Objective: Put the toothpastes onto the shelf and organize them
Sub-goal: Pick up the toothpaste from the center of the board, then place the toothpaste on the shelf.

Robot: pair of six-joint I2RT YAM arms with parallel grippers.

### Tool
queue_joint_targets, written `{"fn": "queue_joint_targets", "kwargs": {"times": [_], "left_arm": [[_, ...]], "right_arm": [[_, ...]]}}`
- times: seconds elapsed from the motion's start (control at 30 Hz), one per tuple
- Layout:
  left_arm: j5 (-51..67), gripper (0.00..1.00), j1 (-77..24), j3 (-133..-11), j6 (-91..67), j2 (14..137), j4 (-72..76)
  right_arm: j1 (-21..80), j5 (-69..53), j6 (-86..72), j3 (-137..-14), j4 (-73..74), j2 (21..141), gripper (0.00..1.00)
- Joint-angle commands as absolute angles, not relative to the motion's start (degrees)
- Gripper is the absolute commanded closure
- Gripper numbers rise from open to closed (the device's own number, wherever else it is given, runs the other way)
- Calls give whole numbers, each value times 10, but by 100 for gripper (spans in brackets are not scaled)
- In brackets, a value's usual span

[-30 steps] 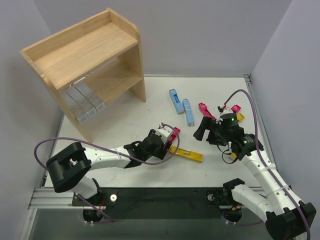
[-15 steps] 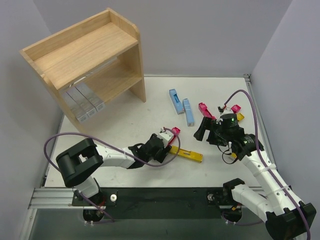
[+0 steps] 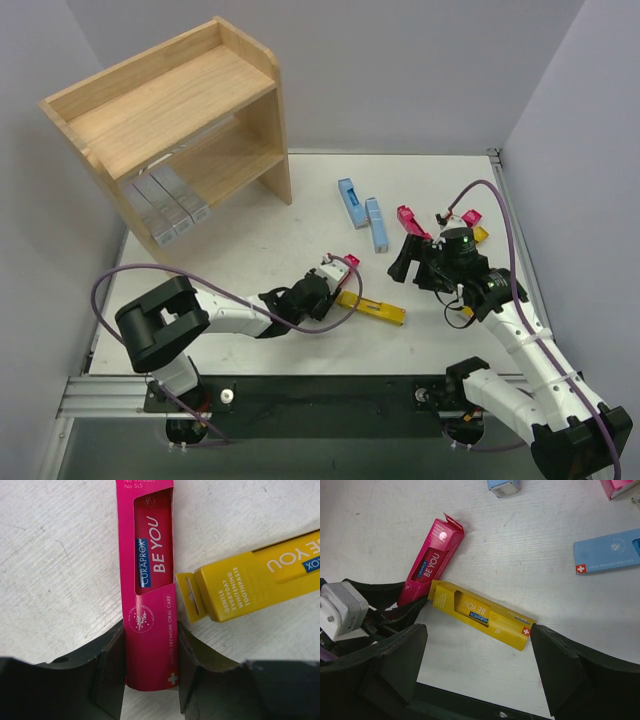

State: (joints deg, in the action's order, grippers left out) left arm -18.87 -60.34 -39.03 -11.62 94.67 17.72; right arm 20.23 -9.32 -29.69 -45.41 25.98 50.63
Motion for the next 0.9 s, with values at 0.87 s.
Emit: {"fn": "queue_joint_targets", "kwargs": {"times": [0.87], "left_arm": [[-538, 62, -434, -745, -280, 812, -193]], "right_arm": [[187, -82, -241, -463, 274, 475, 12]]}}
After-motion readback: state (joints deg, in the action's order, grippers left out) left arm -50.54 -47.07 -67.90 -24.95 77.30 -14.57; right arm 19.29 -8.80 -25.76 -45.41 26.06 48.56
